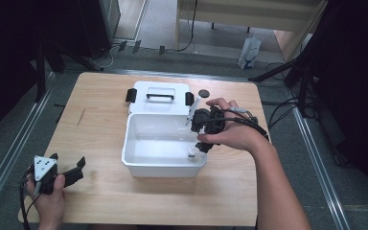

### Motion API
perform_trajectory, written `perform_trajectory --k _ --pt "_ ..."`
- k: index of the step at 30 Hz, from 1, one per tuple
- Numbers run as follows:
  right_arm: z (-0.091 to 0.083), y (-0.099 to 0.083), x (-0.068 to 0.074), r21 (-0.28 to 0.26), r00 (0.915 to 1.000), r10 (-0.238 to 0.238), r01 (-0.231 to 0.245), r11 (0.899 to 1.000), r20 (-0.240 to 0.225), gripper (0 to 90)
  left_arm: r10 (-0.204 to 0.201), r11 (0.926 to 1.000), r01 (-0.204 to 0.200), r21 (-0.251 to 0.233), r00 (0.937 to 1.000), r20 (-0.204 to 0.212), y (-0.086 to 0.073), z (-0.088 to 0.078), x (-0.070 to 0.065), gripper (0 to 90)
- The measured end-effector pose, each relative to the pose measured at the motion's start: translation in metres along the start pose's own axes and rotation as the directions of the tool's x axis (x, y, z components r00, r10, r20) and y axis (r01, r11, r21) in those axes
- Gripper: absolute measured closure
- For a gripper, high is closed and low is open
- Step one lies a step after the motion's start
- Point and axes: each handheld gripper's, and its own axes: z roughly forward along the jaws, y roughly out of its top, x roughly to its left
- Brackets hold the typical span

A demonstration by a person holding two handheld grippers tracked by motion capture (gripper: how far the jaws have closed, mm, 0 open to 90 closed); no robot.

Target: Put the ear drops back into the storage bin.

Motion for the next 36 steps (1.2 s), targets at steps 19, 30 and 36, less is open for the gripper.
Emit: perform_trajectory --k 19,30,36 --pt "-0.006 -0.063 0.001 -0.032 0.9915 0.130 -0.130 0.991 0.004 13.5 0.002 1.0000 -0.002 -0.001 1.0000 0.002 0.000 0.000 0.000 7.4" --pt "0.002 -0.102 0.009 -0.052 0.9811 0.194 -0.193 0.980 -0.002 13.5 0.004 1.0000 -0.004 -0.001 1.0000 0.002 0.000 0.000 0.000 7.4" --pt "0.013 -0.132 0.017 -0.050 0.9681 0.251 -0.251 0.967 -0.009 13.4 0.005 1.0000 -0.005 -0.001 1.0000 0.001 0.000 0.000 0.000 7.4"
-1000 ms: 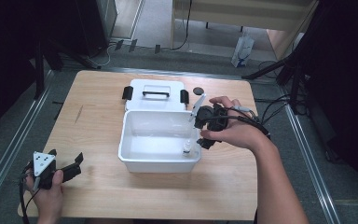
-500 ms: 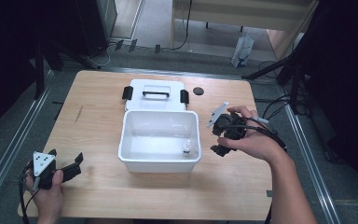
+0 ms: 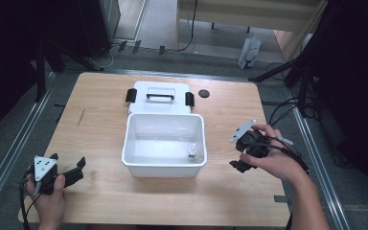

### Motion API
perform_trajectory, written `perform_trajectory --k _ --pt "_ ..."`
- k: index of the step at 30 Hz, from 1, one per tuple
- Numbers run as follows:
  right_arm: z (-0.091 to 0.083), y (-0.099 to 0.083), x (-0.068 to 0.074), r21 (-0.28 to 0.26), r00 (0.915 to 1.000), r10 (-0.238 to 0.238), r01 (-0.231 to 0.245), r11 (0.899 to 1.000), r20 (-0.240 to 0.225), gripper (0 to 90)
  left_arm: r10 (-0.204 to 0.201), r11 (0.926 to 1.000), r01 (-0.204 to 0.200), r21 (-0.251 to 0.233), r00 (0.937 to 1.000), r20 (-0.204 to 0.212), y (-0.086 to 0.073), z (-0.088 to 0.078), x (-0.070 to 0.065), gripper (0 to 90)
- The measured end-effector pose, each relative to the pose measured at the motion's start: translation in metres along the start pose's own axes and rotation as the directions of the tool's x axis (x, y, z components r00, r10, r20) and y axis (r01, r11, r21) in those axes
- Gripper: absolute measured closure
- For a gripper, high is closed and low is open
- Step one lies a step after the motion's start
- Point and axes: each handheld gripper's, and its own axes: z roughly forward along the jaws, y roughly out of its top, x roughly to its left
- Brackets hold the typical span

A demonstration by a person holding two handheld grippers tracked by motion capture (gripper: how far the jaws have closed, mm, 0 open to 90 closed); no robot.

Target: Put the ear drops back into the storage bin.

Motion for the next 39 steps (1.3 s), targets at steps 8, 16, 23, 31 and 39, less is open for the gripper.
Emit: perform_trajectory --k 8,16,23,31,39 --pt "0.011 -0.029 0.005 0.003 0.9985 0.051 -0.051 0.999 -0.016 13.3 0.004 1.0000 -0.004 -0.002 1.0000 0.000 0.000 0.000 -0.001 7.4" --pt "0.022 -0.055 0.010 -0.017 0.9949 0.100 -0.100 0.995 -0.017 13.3 0.007 1.0000 -0.007 -0.002 1.0000 -0.002 0.000 0.000 -0.001 7.4" --pt "0.031 -0.074 0.015 -0.050 0.9906 0.136 -0.137 0.989 -0.013 13.3 0.011 0.9999 -0.011 -0.001 0.9999 -0.003 0.000 0.000 -0.001 7.4" --pt "0.040 -0.100 0.023 -0.118 0.9776 0.210 -0.210 0.971 -0.010 13.4 0.012 0.9999 -0.012 0.002 0.9999 -0.003 0.000 0.000 -0.001 7.4" --pt "0.047 -0.136 0.030 -0.287 0.9317 0.363 -0.352 0.891 -0.015 13.8 0.014 0.9999 -0.014 0.001 0.9999 -0.003 0.000 0.000 -0.001 7.4"
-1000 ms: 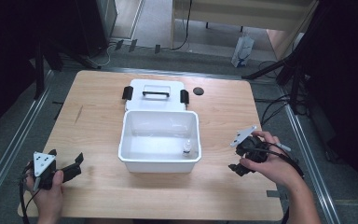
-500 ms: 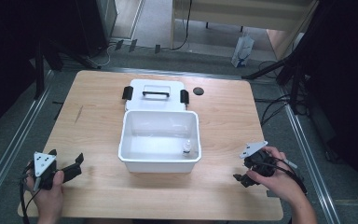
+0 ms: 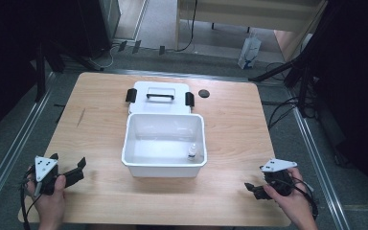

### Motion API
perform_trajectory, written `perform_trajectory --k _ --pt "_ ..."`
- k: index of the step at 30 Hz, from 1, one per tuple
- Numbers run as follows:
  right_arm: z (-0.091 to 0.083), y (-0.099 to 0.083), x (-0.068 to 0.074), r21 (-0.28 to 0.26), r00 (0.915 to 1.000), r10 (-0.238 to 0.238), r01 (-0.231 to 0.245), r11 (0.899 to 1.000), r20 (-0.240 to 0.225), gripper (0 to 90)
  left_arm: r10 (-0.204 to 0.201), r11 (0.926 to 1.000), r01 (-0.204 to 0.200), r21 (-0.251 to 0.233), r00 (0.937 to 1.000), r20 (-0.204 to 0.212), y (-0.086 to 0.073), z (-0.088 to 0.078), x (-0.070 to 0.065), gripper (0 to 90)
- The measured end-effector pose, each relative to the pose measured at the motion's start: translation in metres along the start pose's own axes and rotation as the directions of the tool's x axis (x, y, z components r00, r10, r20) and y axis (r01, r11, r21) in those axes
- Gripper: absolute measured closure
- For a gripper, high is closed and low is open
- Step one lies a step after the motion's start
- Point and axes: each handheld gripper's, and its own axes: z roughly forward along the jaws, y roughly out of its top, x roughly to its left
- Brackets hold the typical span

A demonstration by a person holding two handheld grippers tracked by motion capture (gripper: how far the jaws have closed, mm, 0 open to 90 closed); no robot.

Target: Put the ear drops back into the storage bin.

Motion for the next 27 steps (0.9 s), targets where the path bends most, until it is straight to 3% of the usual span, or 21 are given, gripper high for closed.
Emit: perform_trajectory --k 4,5,8,12,13,14,17,19,21,24,25,27 --pt "-0.003 -0.019 -0.002 -0.096 0.9963 0.084 -0.082 0.992 0.018 13.7 0.001 1.0000 -0.001 0.001 1.0000 -0.001 0.000 0.000 0.000 7.4" --pt "-0.003 -0.019 -0.002 -0.096 0.9963 0.084 -0.082 0.992 0.018 13.7 0.001 1.0000 -0.001 0.001 1.0000 -0.001 0.000 0.000 0.000 7.4" --pt "-0.005 -0.036 -0.002 -0.176 0.9878 0.149 -0.139 0.975 0.044 13.6 0.004 1.0000 -0.004 0.001 1.0000 -0.003 0.000 0.000 0.000 7.4" --pt "-0.009 -0.053 -0.001 -0.268 0.9721 0.226 -0.201 0.942 0.065 13.6 0.008 1.0000 -0.008 -0.001 1.0000 -0.002 0.000 0.000 -0.001 7.4" --pt "-0.009 -0.053 -0.001 -0.268 0.9721 0.226 -0.201 0.942 0.065 13.6 0.008 1.0000 -0.008 -0.001 1.0000 -0.002 0.000 0.000 -0.001 7.4" --pt "-0.009 -0.060 -0.001 -0.309 0.9639 0.257 -0.223 0.925 0.071 13.5 0.011 0.9999 -0.011 0.002 0.9999 -0.005 0.000 0.000 -0.001 7.4" --pt "-0.010 -0.069 -0.001 -0.359 0.9512 0.295 -0.244 0.901 0.092 13.6 0.014 0.9999 -0.014 0.003 0.9999 -0.006 0.000 0.000 -0.002 7.4" --pt "-0.011 -0.072 -0.001 -0.395 0.9391 0.329 -0.267 0.879 0.098 13.8 0.012 0.9999 -0.012 0.003 0.9999 -0.005 0.000 0.000 -0.001 7.4" --pt "-0.012 -0.074 -0.002 -0.427 0.9355 0.340 -0.270 0.863 0.095 13.8 0.009 1.0000 -0.009 0.002 0.9999 -0.006 0.000 0.001 -0.002 7.4" --pt "-0.012 -0.074 -0.002 -0.424 0.9311 0.352 -0.282 0.861 0.096 13.7 0.011 0.9999 -0.011 0.003 0.9999 -0.007 0.000 0.001 -0.002 7.4" --pt "-0.012 -0.073 -0.002 -0.415 0.9281 0.359 -0.290 0.863 0.099 13.7 0.014 0.9999 -0.014 0.005 0.9999 -0.007 0.000 0.001 -0.002 7.4" --pt "-0.010 -0.072 -0.002 -0.400 0.9302 0.355 -0.292 0.869 0.092 13.4 0.017 0.9998 -0.017 0.009 0.9998 -0.007 0.000 0.001 -0.002 7.4"
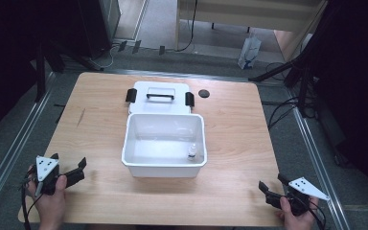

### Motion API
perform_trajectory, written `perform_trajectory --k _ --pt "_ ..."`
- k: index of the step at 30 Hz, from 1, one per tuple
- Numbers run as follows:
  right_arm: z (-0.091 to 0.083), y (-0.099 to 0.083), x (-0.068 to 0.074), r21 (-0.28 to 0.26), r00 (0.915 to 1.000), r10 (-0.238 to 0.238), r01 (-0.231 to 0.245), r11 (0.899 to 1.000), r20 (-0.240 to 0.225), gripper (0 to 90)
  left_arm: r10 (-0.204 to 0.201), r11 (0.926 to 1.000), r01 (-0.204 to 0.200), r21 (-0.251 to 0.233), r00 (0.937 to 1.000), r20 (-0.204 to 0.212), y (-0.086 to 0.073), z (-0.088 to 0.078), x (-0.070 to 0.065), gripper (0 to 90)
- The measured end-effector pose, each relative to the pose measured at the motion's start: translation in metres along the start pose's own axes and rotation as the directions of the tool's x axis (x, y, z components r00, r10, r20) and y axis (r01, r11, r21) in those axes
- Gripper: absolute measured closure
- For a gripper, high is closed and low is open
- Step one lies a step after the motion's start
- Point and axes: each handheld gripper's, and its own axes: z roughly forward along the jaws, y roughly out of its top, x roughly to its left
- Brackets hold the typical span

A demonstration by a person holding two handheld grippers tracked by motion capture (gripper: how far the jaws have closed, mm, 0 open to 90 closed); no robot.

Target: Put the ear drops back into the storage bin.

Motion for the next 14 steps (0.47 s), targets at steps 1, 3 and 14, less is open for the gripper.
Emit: perform_trajectory --k 1,3,14 --pt "0.0006 0.0002 0.0004 0.008 1.0000 -0.002 0.002 1.000 0.001 13.4 0.000 1.0000 0.000 0.000 1.0000 0.001 0.0000 0.0000 0.0001 7.4" --pt "0.0020 0.0004 0.0032 0.023 0.9998 -0.017 0.017 1.000 0.010 13.4 -0.007 1.0000 0.007 -0.003 1.0000 0.000 -0.0002 0.0000 0.0003 7.4" --pt "0.0051 0.0010 0.0068 0.054 0.9994 -0.031 0.030 0.998 0.017 12.9 -0.005 1.0000 0.005 0.000 1.0000 0.000 -0.0002 0.0001 0.0002 7.4"
